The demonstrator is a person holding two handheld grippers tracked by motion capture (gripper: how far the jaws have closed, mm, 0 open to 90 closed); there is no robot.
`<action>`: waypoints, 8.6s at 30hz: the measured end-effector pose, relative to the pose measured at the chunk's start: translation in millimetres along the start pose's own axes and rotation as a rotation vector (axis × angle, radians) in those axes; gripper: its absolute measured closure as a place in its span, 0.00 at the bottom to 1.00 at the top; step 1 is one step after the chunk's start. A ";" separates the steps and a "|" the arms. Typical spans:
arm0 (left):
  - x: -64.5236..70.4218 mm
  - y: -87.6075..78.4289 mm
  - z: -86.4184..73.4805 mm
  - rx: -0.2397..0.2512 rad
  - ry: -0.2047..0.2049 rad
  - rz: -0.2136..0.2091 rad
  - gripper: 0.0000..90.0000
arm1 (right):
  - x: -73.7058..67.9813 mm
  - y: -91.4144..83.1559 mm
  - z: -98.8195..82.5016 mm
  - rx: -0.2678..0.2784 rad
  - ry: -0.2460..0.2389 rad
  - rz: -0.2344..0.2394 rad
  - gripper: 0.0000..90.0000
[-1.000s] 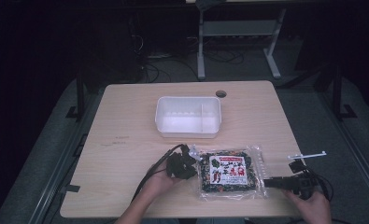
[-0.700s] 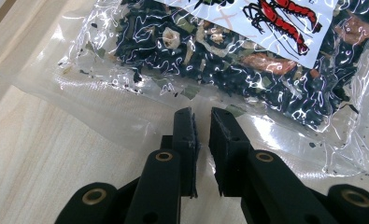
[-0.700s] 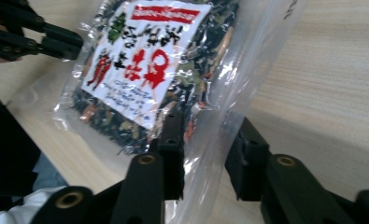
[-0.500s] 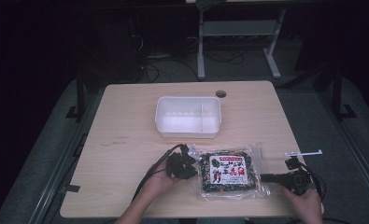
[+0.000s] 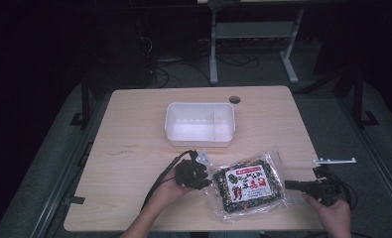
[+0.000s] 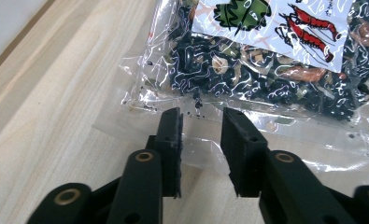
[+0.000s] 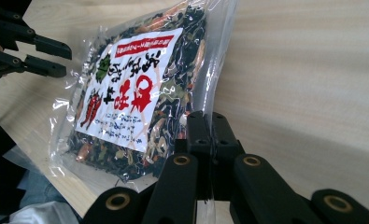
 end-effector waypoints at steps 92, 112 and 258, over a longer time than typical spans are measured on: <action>-22.3 -25.9 -0.9 0.213 -0.046 -0.332 0.81 | -74.2 38.4 85.0 0.020 -0.453 0.273 0.52; -28.8 -27.1 -11.5 0.197 -0.069 -0.238 0.66 | -93.4 31.0 82.3 -0.015 -0.456 0.406 0.85; -42.3 -83.5 -122.6 0.206 -0.148 0.019 0.41 | -145.5 169.1 246.6 0.223 -0.588 0.037 0.86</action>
Point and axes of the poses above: each handheld gripper's, and its own axes: y roughly forward along the jaws, z roughly out of its top, x roughly to its right, the point moved 4 cm from there along y, roughly forward along the jaws, and after that the axes turned 9 degrees about z, right-handed, at the moved point
